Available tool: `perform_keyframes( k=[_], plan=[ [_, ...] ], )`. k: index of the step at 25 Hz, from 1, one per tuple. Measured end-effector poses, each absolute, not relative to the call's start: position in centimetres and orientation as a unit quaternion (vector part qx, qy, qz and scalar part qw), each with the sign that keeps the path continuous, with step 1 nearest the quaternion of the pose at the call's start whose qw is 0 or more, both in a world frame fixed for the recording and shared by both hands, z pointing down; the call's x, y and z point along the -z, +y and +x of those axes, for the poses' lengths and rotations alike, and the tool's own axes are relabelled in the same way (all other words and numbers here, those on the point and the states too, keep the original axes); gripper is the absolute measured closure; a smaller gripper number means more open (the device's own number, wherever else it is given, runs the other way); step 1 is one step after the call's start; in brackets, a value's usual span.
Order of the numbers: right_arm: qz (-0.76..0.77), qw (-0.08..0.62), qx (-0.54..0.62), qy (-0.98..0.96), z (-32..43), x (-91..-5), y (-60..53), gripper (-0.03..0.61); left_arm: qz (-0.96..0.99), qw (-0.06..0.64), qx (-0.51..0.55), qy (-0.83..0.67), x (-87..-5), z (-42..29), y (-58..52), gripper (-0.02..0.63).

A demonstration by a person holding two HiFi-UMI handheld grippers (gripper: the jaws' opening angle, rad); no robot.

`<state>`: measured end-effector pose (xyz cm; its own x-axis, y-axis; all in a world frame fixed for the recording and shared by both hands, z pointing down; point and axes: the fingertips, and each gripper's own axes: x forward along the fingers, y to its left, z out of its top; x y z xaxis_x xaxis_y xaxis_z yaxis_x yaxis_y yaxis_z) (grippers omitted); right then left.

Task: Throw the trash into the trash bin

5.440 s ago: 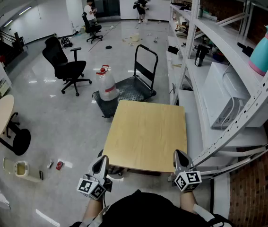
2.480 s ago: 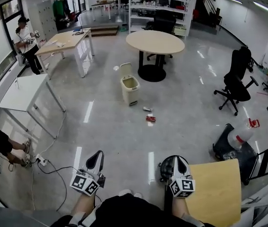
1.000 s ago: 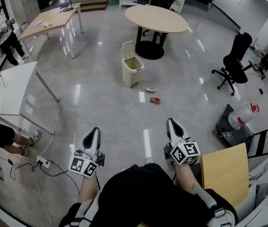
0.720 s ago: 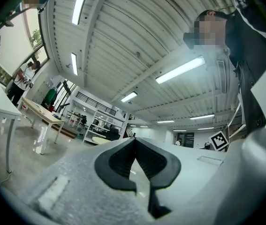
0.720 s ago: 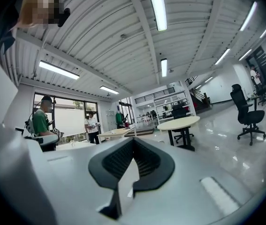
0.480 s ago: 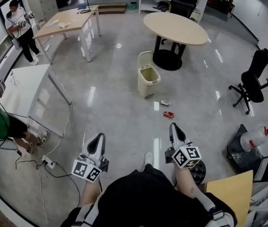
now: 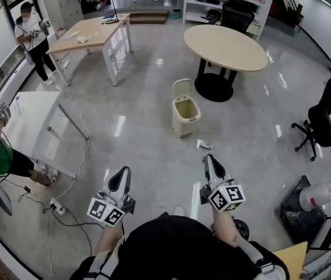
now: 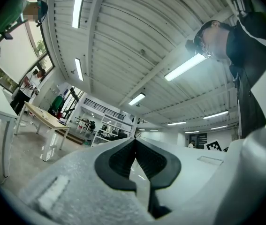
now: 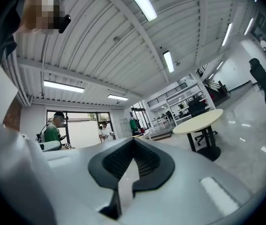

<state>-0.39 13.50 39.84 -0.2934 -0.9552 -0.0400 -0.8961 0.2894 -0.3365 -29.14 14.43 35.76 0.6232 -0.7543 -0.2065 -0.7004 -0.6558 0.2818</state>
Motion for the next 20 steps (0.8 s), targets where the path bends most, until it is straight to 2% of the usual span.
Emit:
perform_keyframes(
  k=[8, 15, 20],
  plan=[
    [-0.595, 0.108, 0.120, 0.788, 8.0, -41.1, 10.8, 0.574, 0.908, 0.096, 0.158, -0.377, -36.0, -21.2, 8.9, 0.613],
    [-0.605, 0.102, 0.125, 0.780, 8.7, -43.1, 8.6, 0.574, 0.915, 0.115, 0.123, -0.367, -39.4, -19.8, 4.0, 0.613],
    [-0.647, 0.079, 0.096, 0.753, 11.1, -42.4, 4.6, 0.574, 0.920, 0.139, 0.134, -0.342, -41.1, -18.2, -4.2, 0.613]
  ],
)
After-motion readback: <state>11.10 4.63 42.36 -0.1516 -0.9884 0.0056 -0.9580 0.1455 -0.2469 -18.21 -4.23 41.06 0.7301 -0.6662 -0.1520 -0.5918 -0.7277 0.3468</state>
